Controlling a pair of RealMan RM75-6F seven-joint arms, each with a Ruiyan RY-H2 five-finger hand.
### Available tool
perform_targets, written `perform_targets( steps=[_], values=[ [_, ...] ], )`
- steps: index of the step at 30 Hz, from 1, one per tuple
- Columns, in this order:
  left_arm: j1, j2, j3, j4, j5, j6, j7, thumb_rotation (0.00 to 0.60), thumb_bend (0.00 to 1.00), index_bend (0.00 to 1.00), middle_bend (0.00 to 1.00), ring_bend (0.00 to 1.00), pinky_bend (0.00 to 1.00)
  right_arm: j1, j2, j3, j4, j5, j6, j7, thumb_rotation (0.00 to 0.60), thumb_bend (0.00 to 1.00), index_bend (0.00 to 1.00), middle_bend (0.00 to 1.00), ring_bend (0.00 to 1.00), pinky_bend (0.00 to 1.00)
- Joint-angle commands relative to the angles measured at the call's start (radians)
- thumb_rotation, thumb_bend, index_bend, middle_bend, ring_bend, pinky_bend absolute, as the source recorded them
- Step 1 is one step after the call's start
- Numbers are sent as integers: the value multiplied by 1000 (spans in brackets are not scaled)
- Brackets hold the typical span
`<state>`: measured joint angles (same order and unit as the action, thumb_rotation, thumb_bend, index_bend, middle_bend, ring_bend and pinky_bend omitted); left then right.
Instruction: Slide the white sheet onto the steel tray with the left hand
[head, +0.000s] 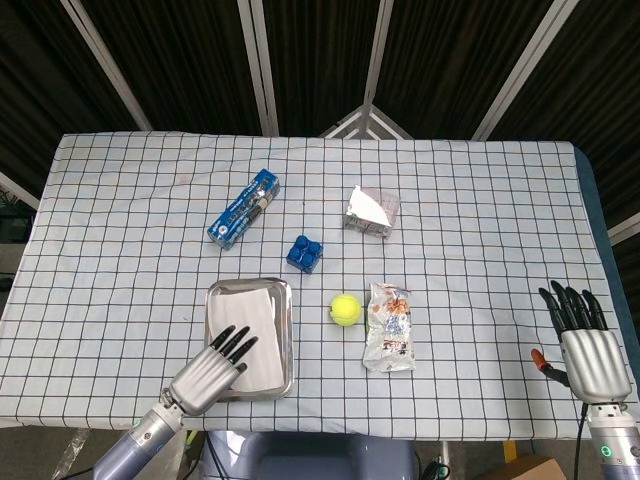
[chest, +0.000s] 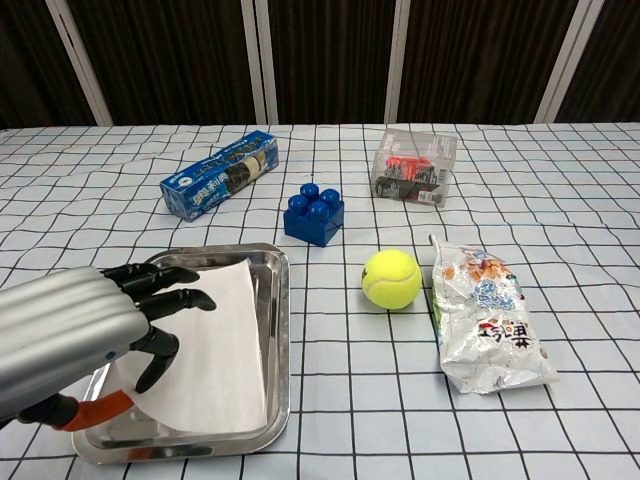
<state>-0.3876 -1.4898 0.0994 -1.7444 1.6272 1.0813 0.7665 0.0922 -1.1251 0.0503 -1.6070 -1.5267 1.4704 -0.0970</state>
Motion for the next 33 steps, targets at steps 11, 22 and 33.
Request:
perform_targets(
  steps=[11,22,33],
  values=[
    [-41,24,-9,29,17,-34,-15,600,440,577,93,0,121,0,-1,0,-1,0,0,-2,600,314,0,0,0,0],
    [-87,60,-8,55,54,-62,-61,600,440,576,93,0,121,0,0,-1,-1,1,-3,1,600,314,0,0,0,0],
    [-91,70,2,55,43,-75,-54,600,326,260,16,0,88,0,0,0,-1,3,-2,-4,600,314,0,0,0,0]
  ],
)
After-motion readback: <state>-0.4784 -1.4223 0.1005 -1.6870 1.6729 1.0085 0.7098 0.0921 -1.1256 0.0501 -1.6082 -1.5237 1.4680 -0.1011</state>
